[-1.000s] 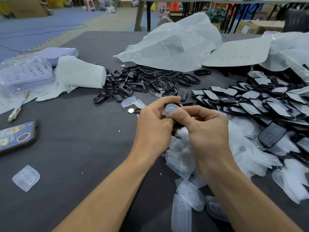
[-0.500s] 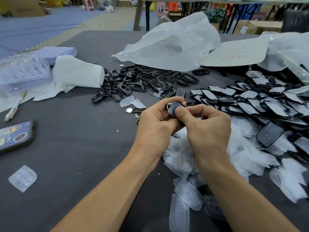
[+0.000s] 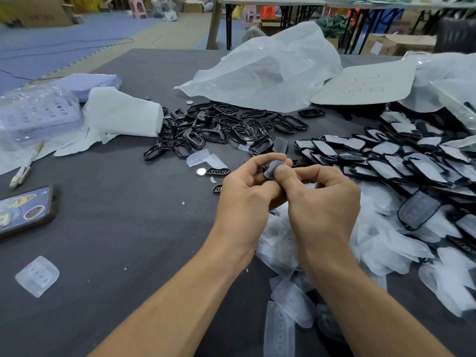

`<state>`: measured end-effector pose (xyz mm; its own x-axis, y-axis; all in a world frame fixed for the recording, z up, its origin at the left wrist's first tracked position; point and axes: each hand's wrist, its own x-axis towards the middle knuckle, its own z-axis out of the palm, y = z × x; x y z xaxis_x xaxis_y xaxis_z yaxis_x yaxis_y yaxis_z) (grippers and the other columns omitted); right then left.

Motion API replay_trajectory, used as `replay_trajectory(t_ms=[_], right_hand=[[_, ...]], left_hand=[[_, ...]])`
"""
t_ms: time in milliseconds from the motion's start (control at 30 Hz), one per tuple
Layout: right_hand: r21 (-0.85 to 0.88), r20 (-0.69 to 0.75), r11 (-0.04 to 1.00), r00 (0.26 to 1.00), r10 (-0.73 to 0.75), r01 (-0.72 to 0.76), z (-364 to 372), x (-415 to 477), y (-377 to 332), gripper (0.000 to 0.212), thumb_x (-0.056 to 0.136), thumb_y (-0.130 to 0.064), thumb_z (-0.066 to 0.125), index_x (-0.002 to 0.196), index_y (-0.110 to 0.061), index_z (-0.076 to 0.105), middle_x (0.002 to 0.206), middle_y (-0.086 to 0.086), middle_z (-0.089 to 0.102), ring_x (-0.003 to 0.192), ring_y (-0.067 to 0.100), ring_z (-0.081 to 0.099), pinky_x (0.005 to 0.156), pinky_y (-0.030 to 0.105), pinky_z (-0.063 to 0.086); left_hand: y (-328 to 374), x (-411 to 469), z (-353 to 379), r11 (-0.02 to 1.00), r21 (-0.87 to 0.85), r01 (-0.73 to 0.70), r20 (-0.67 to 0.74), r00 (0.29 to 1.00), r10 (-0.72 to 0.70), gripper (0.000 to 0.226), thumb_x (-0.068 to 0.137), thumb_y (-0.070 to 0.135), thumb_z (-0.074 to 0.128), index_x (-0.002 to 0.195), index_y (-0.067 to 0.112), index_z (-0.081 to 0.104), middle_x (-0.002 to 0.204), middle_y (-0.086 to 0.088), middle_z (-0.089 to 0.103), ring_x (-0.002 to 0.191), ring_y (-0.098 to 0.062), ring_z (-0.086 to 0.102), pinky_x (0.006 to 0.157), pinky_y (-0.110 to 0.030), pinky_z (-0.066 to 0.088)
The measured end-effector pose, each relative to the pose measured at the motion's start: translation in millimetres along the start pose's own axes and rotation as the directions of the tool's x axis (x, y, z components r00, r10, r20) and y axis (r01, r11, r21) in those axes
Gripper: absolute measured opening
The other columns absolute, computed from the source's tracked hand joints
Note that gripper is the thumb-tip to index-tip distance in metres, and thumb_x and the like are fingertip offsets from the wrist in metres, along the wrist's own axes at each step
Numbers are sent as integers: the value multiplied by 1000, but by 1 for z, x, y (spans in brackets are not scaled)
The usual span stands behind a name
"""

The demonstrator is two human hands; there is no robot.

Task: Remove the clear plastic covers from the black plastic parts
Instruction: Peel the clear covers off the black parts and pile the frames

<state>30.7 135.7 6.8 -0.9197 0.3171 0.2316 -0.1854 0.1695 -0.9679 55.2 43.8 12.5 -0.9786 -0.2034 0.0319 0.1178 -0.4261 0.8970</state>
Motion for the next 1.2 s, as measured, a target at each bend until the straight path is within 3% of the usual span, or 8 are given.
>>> replay_trajectory(t_ms=[200,333,400,500,667,867,1000,1200], right_hand=[[-37,34,999,999,-33,35,1,-4,-3,37,73,-41,84,70,-22,52,64,-13,54,56,5,45,55,16,37],[-28,79,999,997,-24,26,0,-2,-5,40,72,-48,84,83,-26,52,69,-14,63,58,4,56,56,17,43],[-48,116,999,993,-5,11,-3,2,-5,39,69,-53,83,83,-27,57,71,-8,67,60,7,58,60,26,47],[-14,153,1000,988,16,-14,-8,9,-4,37,67,-49,86,75,-23,62,66,-5,69,59,12,61,60,34,52],[58,191,996,980,59,-72,-14,18,-4,27,64,-26,95,74,-21,70,68,-2,74,65,23,71,71,47,62],[171,278,981,960,41,-92,-17,22,-5,20,73,-5,89,75,-18,74,64,-5,71,56,9,61,55,20,50],[284,326,938,940,100,-198,-16,24,-7,26,86,2,75,68,-17,73,57,-1,59,45,10,46,44,21,39],[301,339,934,937,82,-191,-16,23,-7,31,89,3,72,66,-18,74,58,1,61,46,12,48,43,21,40]], left_hand=[[5,0,-2,990,-128,62,-9,998,-63,44,86,-18,41,100,9,73,108,-13,79,89,-22,76,68,-25,59],[5,0,-4,992,-117,43,-15,999,-45,43,89,-17,41,101,9,74,109,-15,78,93,-23,76,76,-28,62],[3,1,-6,1000,-31,3,-24,1000,-3,42,92,-15,43,104,11,74,106,-15,78,95,-25,76,82,-31,62],[2,1,-8,964,254,-84,-38,995,97,40,94,-10,51,111,18,75,100,-18,78,99,-41,72,98,-51,58],[5,0,-13,928,367,-62,-53,995,87,38,89,-4,64,108,24,81,90,-7,81,83,-22,74,82,-39,61],[13,0,-12,954,300,5,-95,995,25,32,93,-9,61,96,14,83,82,-10,80,66,-15,73,60,-22,58],[15,3,-13,979,194,63,-110,993,-42,33,93,-11,58,96,12,82,85,-10,80,67,-15,75,62,-22,59],[18,4,-17,980,174,92,-69,994,-81,40,88,-12,52,91,12,84,90,-14,80,74,-19,77,65,-22,60]])
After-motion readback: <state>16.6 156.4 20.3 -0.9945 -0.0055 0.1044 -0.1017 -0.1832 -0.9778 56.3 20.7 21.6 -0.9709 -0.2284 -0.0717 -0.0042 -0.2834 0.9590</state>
